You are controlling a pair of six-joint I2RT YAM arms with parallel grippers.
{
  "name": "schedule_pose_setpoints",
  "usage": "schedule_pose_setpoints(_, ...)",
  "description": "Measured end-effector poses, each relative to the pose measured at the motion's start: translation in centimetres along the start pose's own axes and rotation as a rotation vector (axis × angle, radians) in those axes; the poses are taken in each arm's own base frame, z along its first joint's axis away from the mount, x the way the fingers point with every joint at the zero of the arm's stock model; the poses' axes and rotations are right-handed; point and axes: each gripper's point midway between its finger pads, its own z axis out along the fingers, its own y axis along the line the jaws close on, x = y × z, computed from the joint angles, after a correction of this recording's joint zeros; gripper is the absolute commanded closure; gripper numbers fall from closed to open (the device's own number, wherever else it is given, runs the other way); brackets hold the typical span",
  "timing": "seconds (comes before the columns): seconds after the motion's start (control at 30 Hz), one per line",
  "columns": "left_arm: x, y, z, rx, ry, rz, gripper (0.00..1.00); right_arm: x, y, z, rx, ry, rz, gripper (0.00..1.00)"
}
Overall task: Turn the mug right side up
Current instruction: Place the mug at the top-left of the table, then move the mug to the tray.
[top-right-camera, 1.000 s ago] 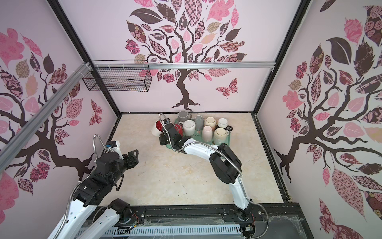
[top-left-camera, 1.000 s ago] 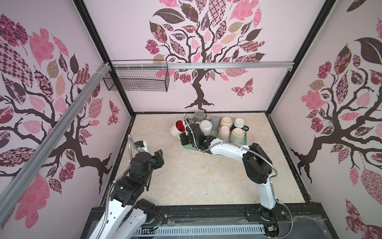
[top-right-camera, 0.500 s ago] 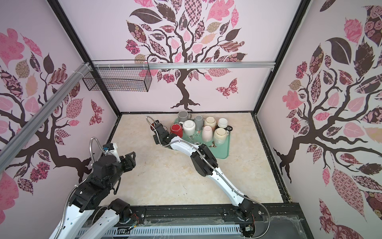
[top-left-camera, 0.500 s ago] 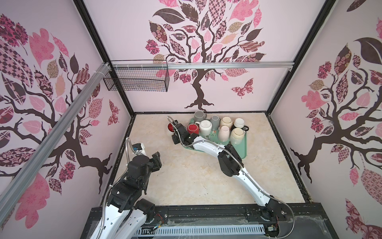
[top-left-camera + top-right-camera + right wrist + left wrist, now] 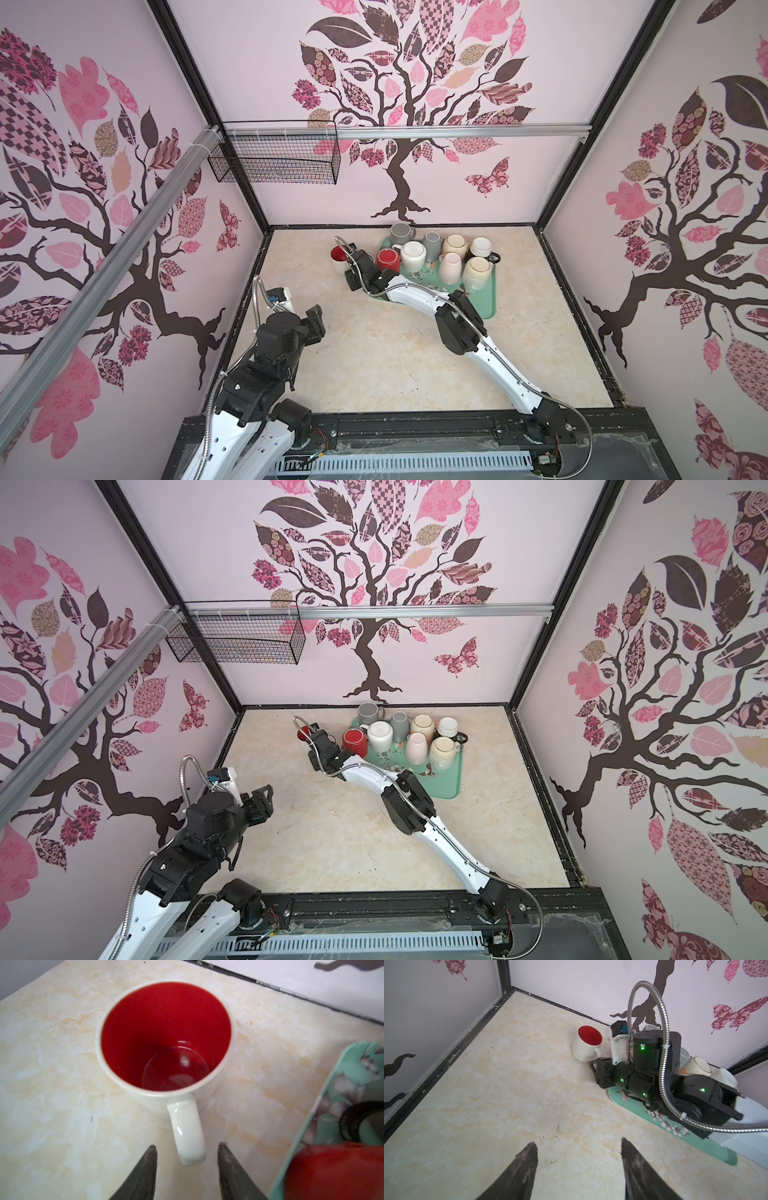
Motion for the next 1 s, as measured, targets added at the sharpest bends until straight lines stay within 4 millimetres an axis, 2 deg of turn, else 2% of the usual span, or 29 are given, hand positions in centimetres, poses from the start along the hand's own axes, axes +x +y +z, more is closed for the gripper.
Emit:
schedule_pose_setpoints(0.1,0.1,0.0,0.1,-0.001,0.006,0.003,0.33,0.9,-0.1,-0.2,-0.002,0.028,-0.007,0.44)
schedule_pose_setpoints(0.2,0.2,-0.1,0.3,-0.004,0.015,0.009,0.33,0.3,-0.3,-1.7,-0.005,0.037,-0.017,0.38)
schedule_pose_setpoints(0.3,0.6,-0.3,0.8,-0.004,0.039,0.024,0.36,-2.9,-0.8,-4.5,-0.029,-0.004,-0.009,0.37)
schedule_pose_setpoints(0.4,1.3,-0.8,1.6,0.009,0.082,0.047,0.42,-7.6,-1.6,-7.4,-0.074,-0.081,0.031,0.37)
schedule_pose_setpoints(0.47,2.1,-1.5,2.4,0.028,0.126,0.06,0.45,-10.4,-3.6,-8.8,-0.09,-0.13,0.066,0.4)
schedule_pose_setpoints(0.53,2.9,-2.3,3.3,0.045,0.174,0.068,0.45,-12.0,-6.2,-9.2,-0.094,-0.157,0.107,0.44)
schedule_pose_setpoints(0.6,3.6,-3.0,4.3,0.057,0.214,0.076,0.45,-12.9,-9.3,-9.0,-0.103,-0.171,0.153,0.46)
schedule_pose_setpoints(0.77,5.8,-5.7,6.7,0.077,0.33,0.15,0.44,-12.9,-16.1,-7.0,-0.092,-0.162,0.224,0.46)
schedule_pose_setpoints(0.87,6.2,-7.7,7.9,0.094,0.365,0.183,0.43,-12.4,-17.1,-5.8,-0.09,-0.15,0.21,0.45)
schedule_pose_setpoints(1.0,6.7,-9.2,10.2,0.09,0.395,0.182,0.43,-10.7,-15.3,-4.3,-0.129,-0.109,0.168,0.45)
